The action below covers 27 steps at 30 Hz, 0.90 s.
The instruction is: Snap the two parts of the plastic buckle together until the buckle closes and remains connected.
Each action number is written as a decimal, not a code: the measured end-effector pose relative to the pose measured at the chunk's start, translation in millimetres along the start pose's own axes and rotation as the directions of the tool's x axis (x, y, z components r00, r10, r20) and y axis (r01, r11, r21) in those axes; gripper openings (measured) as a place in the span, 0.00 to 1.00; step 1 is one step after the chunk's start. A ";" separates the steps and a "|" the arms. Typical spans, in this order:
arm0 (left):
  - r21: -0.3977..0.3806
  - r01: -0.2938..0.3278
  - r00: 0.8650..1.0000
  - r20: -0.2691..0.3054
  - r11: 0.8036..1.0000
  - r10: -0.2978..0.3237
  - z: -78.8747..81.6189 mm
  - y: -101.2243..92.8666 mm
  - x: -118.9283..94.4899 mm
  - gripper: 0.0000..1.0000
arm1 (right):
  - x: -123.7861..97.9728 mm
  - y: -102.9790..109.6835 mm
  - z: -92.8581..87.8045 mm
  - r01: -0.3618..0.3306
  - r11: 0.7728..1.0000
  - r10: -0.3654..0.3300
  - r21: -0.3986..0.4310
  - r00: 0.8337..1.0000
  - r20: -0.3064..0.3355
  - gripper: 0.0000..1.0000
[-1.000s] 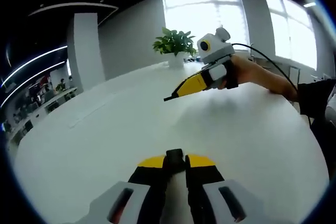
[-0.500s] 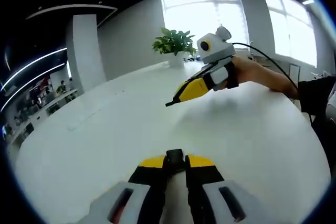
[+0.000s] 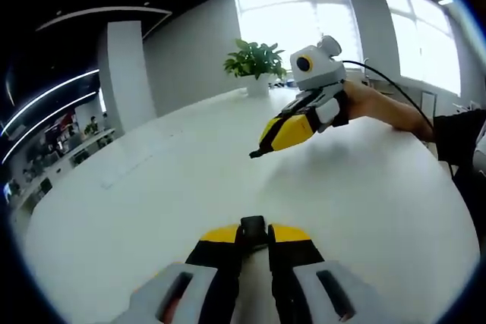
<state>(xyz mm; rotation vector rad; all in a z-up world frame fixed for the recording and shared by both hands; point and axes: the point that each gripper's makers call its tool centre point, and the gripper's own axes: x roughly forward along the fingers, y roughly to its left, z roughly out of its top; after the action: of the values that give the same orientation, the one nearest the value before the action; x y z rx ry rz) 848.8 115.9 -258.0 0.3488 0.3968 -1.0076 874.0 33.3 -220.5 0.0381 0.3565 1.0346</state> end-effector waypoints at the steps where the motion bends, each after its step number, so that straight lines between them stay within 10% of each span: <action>1: 0.000 0.000 1.000 0.001 1.000 0.000 0.3 0.0 -0.4 0.13 | 0.2 1.1 0.2 -0.004 1.000 0.004 -0.005 1.000 0.000 0.13; 27: 0.034 0.071 0.993 0.089 0.997 -0.074 25.8 -18.4 -17.6 0.13 | 3.3 45.6 2.4 -0.177 0.950 0.174 -0.257 0.984 -0.035 0.13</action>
<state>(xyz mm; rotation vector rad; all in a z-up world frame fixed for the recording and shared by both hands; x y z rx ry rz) 828.6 108.2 -228.9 0.3169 0.3149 -1.0973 838.2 59.9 -210.1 -0.1753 0.2284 1.2519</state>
